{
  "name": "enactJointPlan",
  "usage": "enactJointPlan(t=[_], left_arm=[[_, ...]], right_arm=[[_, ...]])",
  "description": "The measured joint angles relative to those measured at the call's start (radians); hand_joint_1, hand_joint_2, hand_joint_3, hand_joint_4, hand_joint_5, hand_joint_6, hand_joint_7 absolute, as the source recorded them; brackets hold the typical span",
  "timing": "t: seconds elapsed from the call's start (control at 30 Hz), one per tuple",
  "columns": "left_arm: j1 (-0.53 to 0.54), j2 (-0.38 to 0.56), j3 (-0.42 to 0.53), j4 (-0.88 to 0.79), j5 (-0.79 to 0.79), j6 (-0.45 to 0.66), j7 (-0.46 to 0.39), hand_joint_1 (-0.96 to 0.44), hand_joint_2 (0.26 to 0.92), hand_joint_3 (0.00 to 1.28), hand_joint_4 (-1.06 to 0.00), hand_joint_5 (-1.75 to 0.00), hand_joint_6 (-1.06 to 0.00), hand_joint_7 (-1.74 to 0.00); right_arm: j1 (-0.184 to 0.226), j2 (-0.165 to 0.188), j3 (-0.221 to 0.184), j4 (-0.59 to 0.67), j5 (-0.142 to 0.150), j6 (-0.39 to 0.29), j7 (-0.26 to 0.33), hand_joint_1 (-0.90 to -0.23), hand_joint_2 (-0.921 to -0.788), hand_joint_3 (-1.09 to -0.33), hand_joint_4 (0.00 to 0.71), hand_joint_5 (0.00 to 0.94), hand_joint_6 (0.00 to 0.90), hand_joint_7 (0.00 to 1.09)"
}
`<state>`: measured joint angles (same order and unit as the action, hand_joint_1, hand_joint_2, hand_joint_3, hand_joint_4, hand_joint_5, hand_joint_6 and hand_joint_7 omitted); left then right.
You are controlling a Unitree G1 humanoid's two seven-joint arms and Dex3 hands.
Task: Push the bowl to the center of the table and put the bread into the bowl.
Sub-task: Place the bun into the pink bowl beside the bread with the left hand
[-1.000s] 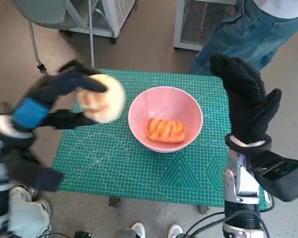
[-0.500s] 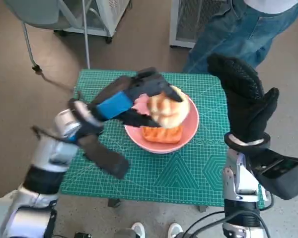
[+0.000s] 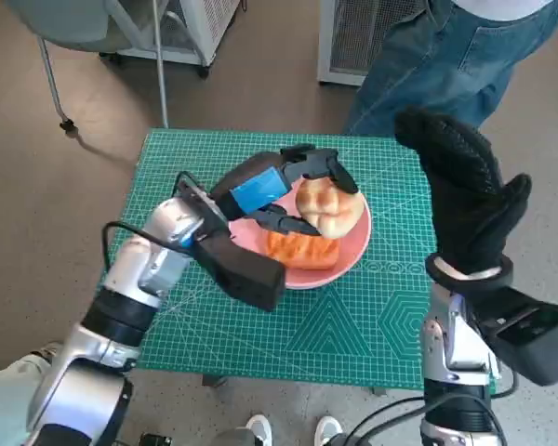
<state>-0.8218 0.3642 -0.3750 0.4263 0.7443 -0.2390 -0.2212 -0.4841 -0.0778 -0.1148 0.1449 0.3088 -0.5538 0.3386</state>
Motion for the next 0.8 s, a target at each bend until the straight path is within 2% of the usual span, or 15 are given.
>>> enactJointPlan(t=[0.07, 0.2, 0.27, 0.53, 0.8], left_arm=[[0.012, 0.000, -0.002, -0.033, -0.008, 0.051, -0.066, -0.22, 0.897, 0.03, -0.17, -0.05, -0.28, -0.16], [0.035, -0.001, 0.001, -0.094, -0.054, 0.134, -0.184, -0.28, 0.902, 0.02, -0.13, -0.01, -0.27, -0.09], [0.045, -0.001, 0.007, -0.115, -0.085, 0.153, -0.216, -0.30, 0.903, 0.01, -0.11, 0.00, -0.26, -0.07], [0.078, -0.001, 0.078, -0.156, -0.240, 0.141, -0.233, -0.31, 0.902, 0.01, -0.10, 0.00, -0.29, -0.07], [0.116, -0.001, 0.206, -0.203, -0.457, 0.095, -0.239, -0.31, 0.909, 0.01, -0.11, 0.00, -0.31, -0.06]], right_arm=[[0.001, 0.000, -0.002, -0.002, 0.000, 0.000, -0.002, -0.608, -0.921, -0.753, 0.265, 0.084, -0.001, 0.75], [0.002, 0.000, -0.004, -0.006, -0.003, 0.000, -0.009, -0.607, -0.921, -0.753, 0.265, 0.085, -0.001, 0.75], [0.002, 0.000, -0.004, -0.007, -0.003, 0.000, -0.014, -0.607, -0.921, -0.752, 0.265, 0.085, -0.001, 0.75], [0.002, 0.003, -0.001, -0.006, -0.020, -0.002, -0.027, -0.612, -0.921, -0.750, 0.265, 0.086, -0.001, 0.74], [0.000, 0.010, 0.002, -0.004, -0.036, -0.002, -0.042, -0.610, -0.921, -0.755, 0.262, 0.086, -0.001, 0.74]])
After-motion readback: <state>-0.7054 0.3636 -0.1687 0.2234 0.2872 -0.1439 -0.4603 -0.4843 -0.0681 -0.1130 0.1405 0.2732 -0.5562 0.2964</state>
